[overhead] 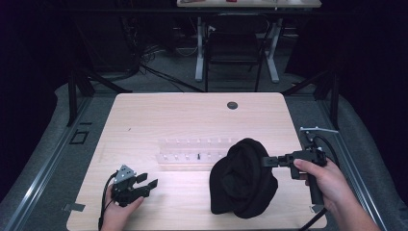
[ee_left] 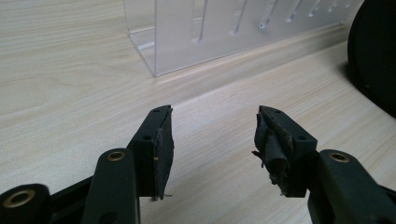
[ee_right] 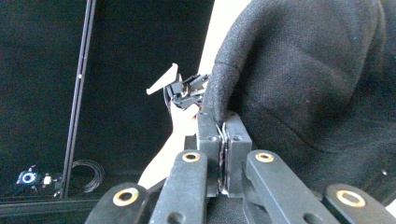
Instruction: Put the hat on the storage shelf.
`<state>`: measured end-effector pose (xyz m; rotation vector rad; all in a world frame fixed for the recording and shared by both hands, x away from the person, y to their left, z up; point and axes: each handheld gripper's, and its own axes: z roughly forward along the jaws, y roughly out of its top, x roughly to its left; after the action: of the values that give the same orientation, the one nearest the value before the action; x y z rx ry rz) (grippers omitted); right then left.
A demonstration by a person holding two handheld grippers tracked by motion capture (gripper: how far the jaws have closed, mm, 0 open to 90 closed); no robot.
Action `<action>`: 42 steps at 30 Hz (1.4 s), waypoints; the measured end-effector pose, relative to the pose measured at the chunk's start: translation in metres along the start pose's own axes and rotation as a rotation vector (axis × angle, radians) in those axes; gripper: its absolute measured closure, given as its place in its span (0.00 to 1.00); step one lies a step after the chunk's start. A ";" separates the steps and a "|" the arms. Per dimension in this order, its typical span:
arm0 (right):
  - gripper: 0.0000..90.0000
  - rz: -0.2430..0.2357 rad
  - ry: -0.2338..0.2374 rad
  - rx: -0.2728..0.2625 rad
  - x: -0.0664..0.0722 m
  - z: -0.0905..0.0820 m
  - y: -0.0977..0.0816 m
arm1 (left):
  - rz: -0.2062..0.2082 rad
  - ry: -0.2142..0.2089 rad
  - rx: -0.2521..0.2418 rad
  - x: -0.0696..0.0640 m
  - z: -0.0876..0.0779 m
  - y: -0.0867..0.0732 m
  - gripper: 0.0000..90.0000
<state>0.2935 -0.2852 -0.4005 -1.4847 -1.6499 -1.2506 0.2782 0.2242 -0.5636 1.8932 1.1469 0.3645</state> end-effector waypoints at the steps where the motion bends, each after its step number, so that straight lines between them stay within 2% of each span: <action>1: 0.98 0.000 0.000 0.000 0.000 0.000 0.000 | 0.000 0.000 0.000 0.000 0.000 0.000 0.51; 13: 0.98 -0.011 0.017 -0.059 0.012 -0.020 0.003 | 0.006 0.000 0.005 0.000 0.001 0.000 0.51; 20: 0.98 -0.004 0.065 -0.105 0.018 -0.033 0.006 | 0.007 -0.001 0.005 0.000 0.001 0.000 0.51; 28: 0.98 0.004 0.092 -0.138 0.023 -0.034 0.013 | 0.001 0.000 0.006 0.000 0.001 0.000 0.51; 42: 0.98 -0.018 0.129 -0.178 0.038 -0.036 0.029 | -0.003 0.001 0.002 0.000 0.002 0.000 0.51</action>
<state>0.3075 -0.3038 -0.3460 -1.4610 -1.5033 -1.5039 0.2794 0.2232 -0.5644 1.8933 1.1510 0.3623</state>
